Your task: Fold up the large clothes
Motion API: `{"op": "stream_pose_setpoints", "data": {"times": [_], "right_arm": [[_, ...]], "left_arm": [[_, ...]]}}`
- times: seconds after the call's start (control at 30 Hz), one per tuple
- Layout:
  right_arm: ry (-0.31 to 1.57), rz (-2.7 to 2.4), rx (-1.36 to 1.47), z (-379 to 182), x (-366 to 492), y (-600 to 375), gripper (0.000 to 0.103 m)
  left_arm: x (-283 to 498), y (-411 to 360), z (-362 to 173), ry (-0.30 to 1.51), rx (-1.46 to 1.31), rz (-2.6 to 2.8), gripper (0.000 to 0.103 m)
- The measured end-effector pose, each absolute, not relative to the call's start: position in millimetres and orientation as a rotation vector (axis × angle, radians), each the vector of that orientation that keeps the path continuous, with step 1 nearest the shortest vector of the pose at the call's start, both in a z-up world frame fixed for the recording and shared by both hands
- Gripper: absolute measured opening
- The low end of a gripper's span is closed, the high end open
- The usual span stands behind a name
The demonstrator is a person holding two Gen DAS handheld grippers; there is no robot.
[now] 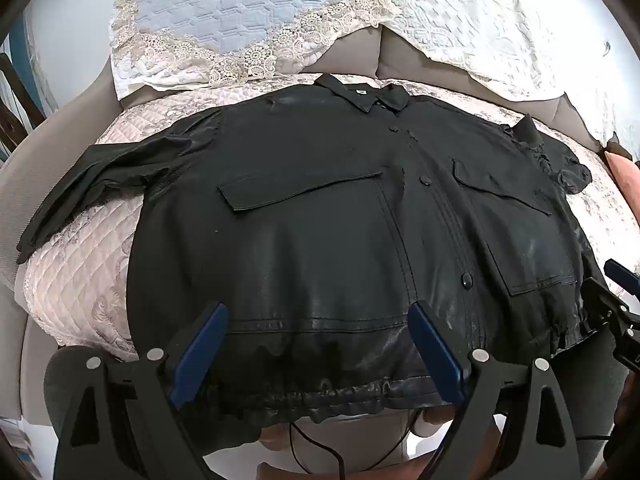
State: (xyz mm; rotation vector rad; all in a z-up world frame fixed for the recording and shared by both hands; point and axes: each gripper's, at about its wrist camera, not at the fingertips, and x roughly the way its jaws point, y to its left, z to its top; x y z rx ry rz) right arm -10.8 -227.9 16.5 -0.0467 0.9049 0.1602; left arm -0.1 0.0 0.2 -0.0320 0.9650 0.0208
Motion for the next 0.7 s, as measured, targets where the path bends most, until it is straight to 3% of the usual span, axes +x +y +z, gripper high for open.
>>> {"op": "stream_pose_setpoints", "data": {"times": [0.7], "right_arm": [[0.92, 0.151, -0.034, 12.4, -8.9, -230.9, 0.082]], "left_arm": [[-2.2, 0.2, -3.3, 0.995, -0.013, 0.003, 0.092]]}}
